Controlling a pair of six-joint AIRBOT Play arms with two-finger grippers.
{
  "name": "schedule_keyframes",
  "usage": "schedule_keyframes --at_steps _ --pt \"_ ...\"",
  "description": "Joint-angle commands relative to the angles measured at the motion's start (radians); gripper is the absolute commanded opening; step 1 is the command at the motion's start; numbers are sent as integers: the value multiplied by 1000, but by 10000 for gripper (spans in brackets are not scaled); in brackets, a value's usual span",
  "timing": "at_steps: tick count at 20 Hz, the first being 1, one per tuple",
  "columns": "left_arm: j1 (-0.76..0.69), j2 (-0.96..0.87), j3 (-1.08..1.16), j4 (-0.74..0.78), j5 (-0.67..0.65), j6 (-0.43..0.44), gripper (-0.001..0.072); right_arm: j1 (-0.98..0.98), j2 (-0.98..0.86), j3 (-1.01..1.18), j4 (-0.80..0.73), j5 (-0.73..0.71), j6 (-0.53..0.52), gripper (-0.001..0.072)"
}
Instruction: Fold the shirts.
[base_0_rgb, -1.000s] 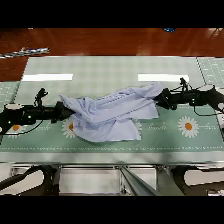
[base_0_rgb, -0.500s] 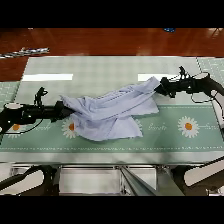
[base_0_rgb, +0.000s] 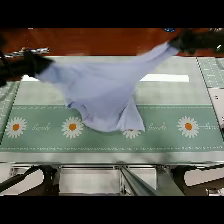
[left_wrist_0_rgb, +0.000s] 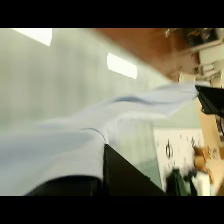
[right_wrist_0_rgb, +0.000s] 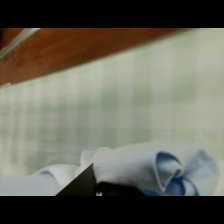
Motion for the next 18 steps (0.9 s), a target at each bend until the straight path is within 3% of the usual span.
schedule_keyframes --at_steps 1,7,12,14,18 --pt "13 48 348 -47 22 -16 18 -1 114 282 -25 59 73 19" --pt "19 176 710 143 14 -82 18 -3 470 299 -199 198 39 19" --pt "122 354 736 302 14 -83 18 -3 746 193 -527 314 84 19" --pt "143 409 735 406 0 -130 18 -3 837 102 -641 390 113 20" --pt "67 455 735 473 -65 -154 18 -3 1002 -93 -705 476 143 19"
